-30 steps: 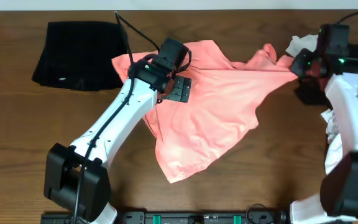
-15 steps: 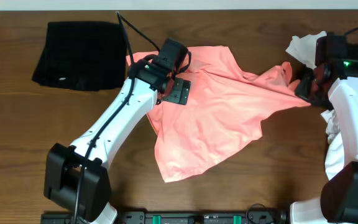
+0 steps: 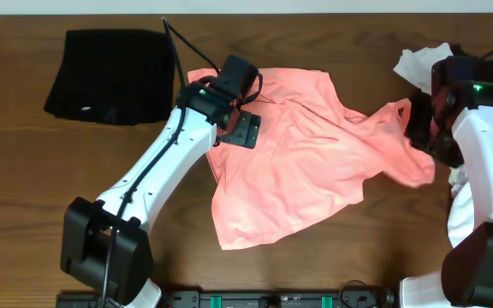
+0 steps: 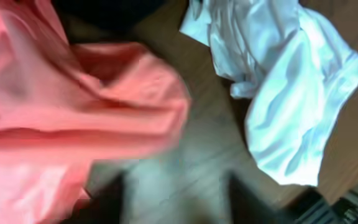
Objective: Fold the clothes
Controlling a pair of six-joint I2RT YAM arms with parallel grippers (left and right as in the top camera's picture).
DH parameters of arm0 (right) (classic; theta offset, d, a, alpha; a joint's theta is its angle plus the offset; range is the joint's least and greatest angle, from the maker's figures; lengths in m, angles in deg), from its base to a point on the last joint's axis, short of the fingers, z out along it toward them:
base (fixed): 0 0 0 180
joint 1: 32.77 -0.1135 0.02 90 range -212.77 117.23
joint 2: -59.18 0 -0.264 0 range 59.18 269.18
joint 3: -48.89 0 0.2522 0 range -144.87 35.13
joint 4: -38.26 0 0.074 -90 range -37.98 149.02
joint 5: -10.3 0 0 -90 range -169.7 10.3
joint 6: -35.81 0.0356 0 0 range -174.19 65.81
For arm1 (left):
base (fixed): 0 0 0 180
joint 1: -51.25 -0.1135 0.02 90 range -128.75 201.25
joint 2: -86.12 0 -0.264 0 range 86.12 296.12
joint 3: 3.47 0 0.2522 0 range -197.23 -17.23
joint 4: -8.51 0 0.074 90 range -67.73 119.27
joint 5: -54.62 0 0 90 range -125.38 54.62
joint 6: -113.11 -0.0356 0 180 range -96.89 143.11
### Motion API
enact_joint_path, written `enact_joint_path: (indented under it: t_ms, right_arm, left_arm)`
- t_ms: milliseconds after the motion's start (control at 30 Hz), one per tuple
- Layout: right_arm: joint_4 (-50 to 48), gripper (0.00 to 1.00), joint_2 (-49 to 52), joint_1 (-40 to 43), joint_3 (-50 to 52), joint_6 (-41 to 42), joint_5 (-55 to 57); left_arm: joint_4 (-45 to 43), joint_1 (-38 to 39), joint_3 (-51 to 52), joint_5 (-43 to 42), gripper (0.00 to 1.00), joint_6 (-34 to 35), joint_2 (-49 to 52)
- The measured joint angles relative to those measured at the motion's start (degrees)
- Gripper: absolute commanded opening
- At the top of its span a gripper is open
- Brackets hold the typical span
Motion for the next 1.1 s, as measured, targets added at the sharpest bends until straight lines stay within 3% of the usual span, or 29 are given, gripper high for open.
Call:
enact_joint_path:
  t_ms: [100,433,900,1100]
  right_arm:
    - [-3.5,0.82,0.0,0.0,0.0,-1.9,-1.5]
    - [-30.2,0.82,-0.2,0.0,-0.2,-12.3,-12.0]
    - [-33.4,0.69,15.6,0.0,-0.6,-4.9,-16.5]
    - [-35.6,0.62,17.8,0.0,-0.6,-2.5,-19.1]
  left_arm:
    - [0.6,0.0,0.0,0.0,0.98,0.0,0.0]
    - [0.9,0.0,0.0,-0.5,0.98,0.0,0.0]
    - [1.3,0.0,0.0,-1.0,0.98,0.0,0.0]
    - [1.4,0.0,0.0,-1.1,0.98,0.0,0.0]
